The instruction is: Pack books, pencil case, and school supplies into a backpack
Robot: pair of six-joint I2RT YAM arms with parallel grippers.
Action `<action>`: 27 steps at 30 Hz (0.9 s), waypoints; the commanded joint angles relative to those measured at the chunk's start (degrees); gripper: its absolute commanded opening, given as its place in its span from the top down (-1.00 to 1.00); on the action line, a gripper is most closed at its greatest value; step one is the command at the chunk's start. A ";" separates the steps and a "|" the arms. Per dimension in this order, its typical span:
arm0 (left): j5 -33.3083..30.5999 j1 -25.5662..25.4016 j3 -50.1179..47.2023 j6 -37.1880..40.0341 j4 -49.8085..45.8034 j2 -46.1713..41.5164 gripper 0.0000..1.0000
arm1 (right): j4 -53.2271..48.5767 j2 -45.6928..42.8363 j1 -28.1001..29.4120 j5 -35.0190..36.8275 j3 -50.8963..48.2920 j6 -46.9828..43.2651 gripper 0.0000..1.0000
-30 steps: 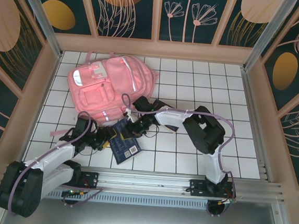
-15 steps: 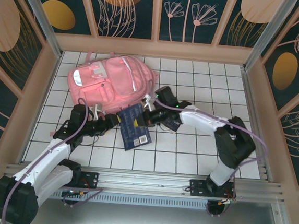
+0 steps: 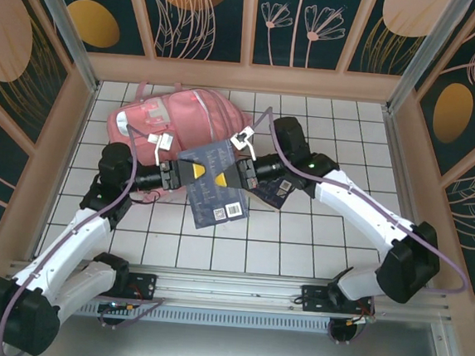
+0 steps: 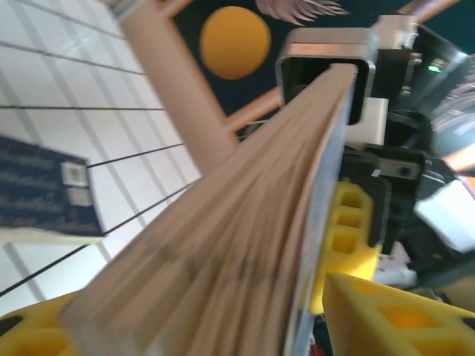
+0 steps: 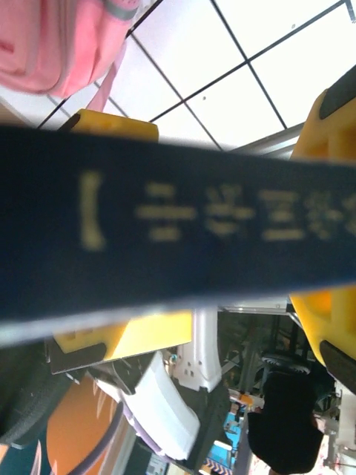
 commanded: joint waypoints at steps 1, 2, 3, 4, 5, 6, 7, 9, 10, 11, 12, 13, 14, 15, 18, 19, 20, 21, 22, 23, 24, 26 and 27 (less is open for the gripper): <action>5.16 -1.15 0.84 -5.20 13.70 -0.49 -0.05 | -1.34 -2.94 -0.45 -2.40 1.95 -2.20 1.00; 5.08 -1.29 0.87 -6.20 15.60 -1.06 0.08 | -1.69 -3.38 -0.56 -2.18 1.87 -2.44 1.00; 5.07 -1.34 0.89 -6.60 17.01 -1.61 0.23 | -1.84 -3.76 -0.73 -1.98 1.69 -2.62 1.00; 5.16 -1.48 0.97 -6.85 17.86 -1.94 0.35 | -1.84 -4.01 -0.89 -1.80 1.42 -2.64 1.00; 5.33 -1.68 0.96 -6.93 18.72 -2.32 0.49 | -1.90 -4.24 -1.08 -1.73 1.13 -2.69 1.00; 5.50 -1.94 0.83 -7.06 19.40 -2.31 0.65 | -1.84 -4.46 -1.10 -1.69 0.90 -2.70 1.00; 5.60 -2.19 0.68 -7.20 19.97 -2.31 0.79 | -1.88 -4.55 -1.18 -1.48 0.75 -2.76 1.00; 5.62 -2.51 0.32 -6.84 20.31 -2.31 1.00 | -2.10 -4.81 -1.48 -0.46 0.57 -2.95 1.00; 5.33 -2.53 0.20 -6.59 20.40 -2.39 1.00 | -2.06 -4.99 -1.74 0.34 0.52 -2.88 1.00; 4.77 -2.53 0.05 -6.60 20.67 -2.48 1.00 | -1.74 -5.27 -2.07 1.92 0.36 -2.58 1.00; 3.88 -2.55 0.07 -6.73 21.32 -2.63 1.00 | -0.37 -5.83 -2.50 3.93 -0.13 -1.63 0.78; 2.63 -2.56 0.14 -6.95 21.98 -2.87 1.00 | 2.21 -6.62 -2.98 5.38 -1.33 0.14 0.54; 1.03 -2.48 0.26 -7.20 22.66 -3.30 1.00 | 6.89 -7.89 -3.49 6.74 -3.79 3.42 0.27; -0.76 -2.50 0.29 -7.74 23.85 -3.56 1.00 | 13.30 -9.20 -3.71 7.72 -6.75 7.33 0.01; -8.41 -2.52 0.26 -11.12 28.16 -4.02 1.00 | 31.60 -13.32 -3.56 12.76 -15.33 18.53 -0.35; -11.22 -2.49 -0.19 -13.39 31.29 -3.89 1.00 | 38.04 -14.91 -3.47 15.38 -18.36 21.96 -0.38; -14.27 -2.49 -0.94 -15.50 34.02 -3.82 1.00 | 44.64 -16.88 -3.38 18.93 -21.68 25.43 -0.39; -17.15 -2.49 -1.51 -17.24 36.14 -3.73 1.00 | 50.51 -18.79 -3.23 22.73 -24.85 28.17 -0.40; -19.10 -2.56 -2.10 -18.77 37.98 -3.47 1.00 | 54.91 -20.35 -2.76 25.78 -27.51 30.01 -0.44; -21.22 -2.50 -2.80 -20.33 40.15 -2.97 1.00 | 60.99 -21.57 -1.74 29.16 -30.35 31.02 -0.47; -22.69 -2.53 -3.17 -21.33 41.67 -2.40 1.00 | 67.52 -22.87 -0.12 33.70 -33.85 31.61 -0.49; -24.01 -2.53 -3.31 -22.13 43.19 -1.10 1.00 | 75.40 -23.63 3.28 41.31 -37.93 31.36 -0.63; -24.39 -2.60 -3.22 -22.33 43.66 -0.50 1.00 | 77.08 -23.01 4.68 43.45 -38.57 30.44 -0.63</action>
